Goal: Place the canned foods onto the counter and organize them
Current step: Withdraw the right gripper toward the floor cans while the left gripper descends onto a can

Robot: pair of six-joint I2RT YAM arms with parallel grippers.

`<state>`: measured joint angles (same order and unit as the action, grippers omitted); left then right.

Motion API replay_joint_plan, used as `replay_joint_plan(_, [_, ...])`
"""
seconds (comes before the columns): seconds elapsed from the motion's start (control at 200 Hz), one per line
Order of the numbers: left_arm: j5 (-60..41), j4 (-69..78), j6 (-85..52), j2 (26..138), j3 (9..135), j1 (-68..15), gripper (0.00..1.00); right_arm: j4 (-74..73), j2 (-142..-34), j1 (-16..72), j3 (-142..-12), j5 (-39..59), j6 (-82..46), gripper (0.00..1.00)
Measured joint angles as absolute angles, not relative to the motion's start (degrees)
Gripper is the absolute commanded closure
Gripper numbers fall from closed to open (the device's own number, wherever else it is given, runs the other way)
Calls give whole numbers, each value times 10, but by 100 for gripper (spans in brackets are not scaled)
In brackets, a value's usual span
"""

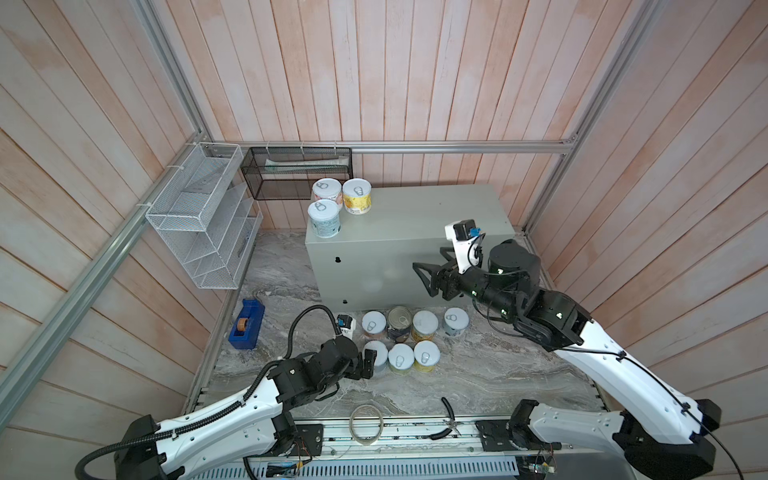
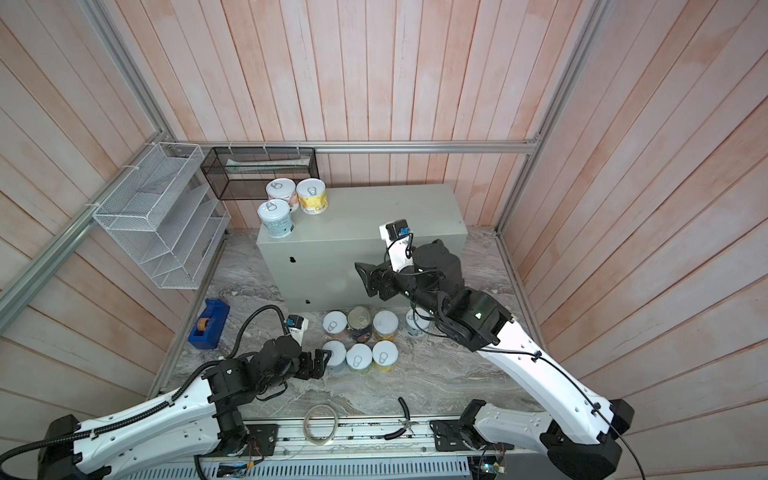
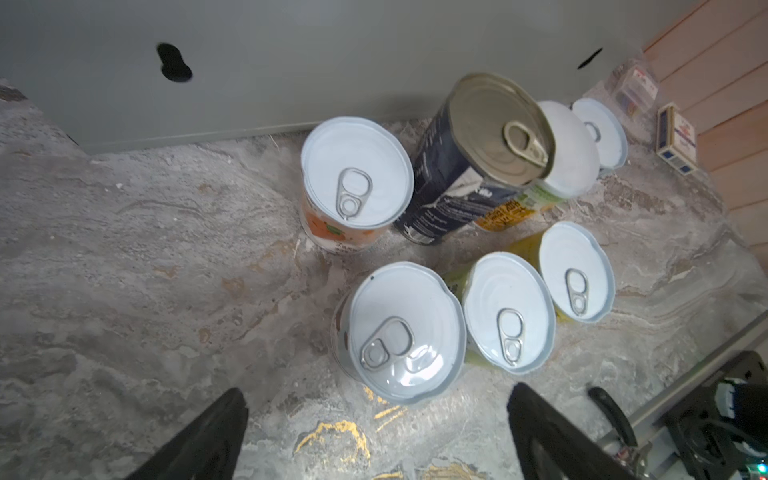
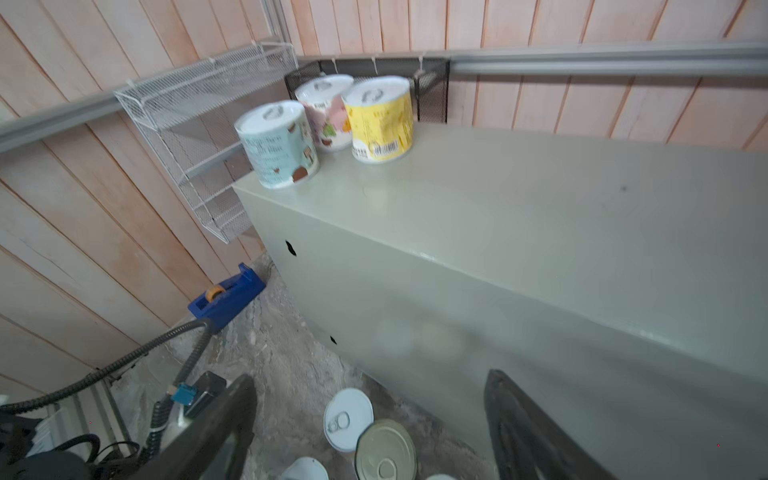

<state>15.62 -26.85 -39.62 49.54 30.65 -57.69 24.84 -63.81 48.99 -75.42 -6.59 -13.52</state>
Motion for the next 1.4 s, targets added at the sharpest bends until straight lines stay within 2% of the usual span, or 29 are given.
replay_joint_plan(0.265, [183, -246, -428, 563, 303, -617, 0, 272, -618, 490, -665, -79, -176, 15])
replay_joint_plan(0.89, [188, -136, -440, 679, 281, -617, 0, 253, -609, 486, -658, -81, -164, 14])
replay_joint_plan(1.395, [230, -67, -428, 803, 296, -619, 0, 236, -609, 471, -626, -81, -161, 15])
